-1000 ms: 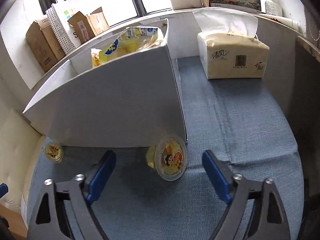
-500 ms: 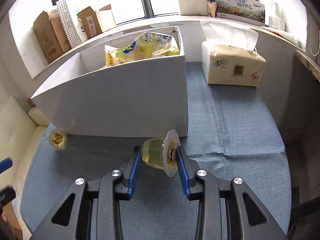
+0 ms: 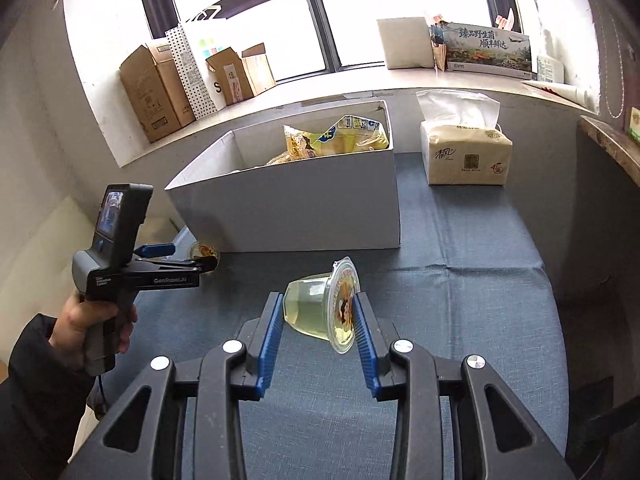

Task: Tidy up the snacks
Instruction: 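Release jelly cups into box with right tool while left tool releases its cup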

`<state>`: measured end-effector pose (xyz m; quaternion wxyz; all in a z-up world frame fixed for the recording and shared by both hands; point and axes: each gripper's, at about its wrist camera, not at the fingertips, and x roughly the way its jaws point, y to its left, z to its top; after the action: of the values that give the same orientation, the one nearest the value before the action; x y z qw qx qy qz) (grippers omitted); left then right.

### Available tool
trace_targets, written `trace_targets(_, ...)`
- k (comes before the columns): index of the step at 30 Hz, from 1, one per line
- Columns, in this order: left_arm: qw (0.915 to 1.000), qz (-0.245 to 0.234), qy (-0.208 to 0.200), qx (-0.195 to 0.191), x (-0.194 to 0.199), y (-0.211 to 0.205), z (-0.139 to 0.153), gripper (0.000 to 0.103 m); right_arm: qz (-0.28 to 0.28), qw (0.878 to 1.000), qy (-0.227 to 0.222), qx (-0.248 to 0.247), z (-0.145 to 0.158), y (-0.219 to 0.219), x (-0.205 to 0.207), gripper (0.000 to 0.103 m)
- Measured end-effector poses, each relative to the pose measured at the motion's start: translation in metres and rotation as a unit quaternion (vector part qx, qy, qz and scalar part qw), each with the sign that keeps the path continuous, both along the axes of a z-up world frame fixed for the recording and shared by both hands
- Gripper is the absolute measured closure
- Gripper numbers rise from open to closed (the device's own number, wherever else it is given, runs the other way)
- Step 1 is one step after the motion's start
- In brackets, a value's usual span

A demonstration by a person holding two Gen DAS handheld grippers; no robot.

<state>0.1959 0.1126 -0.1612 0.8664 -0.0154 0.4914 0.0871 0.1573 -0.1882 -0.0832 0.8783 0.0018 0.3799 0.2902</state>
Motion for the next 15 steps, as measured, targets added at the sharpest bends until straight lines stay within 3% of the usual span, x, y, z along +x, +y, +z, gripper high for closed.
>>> trace_targets(2, 0.9991, -0.002, -0.004, -0.043, -0.001, 0.006, -0.002, 0.061, -0.002, 1.000, 0.001, 0.000, -0.001, -0.003, 0.001, 0.065)
trace_targets(5, 0.9991, -0.003, -0.013, -0.039, -0.008, 0.002, 0.004, 0.068, -0.006, 1.000, 0.003, 0.002, -0.003, -0.005, 0.002, 0.065)
trace_targets(9, 0.9977, -0.024, -0.041, -0.048, -0.029, -0.008, 0.023, 0.070, -0.007, 1.000, 0.006, 0.006, -0.005, -0.007, 0.000, 0.065)
trace_targets(12, 0.9976, -0.039, -0.049, -0.030, -0.040, -0.017, 0.029, 0.070, -0.003, 1.000, 0.007, 0.004, -0.008, -0.004, 0.000, 0.065)
trace_targets(15, 0.9965, -0.040, -0.054, -0.051, -0.048, -0.019, 0.032, 0.070, 0.001, 1.000, 0.010, 0.005, -0.010, -0.002, 0.000, 0.065)
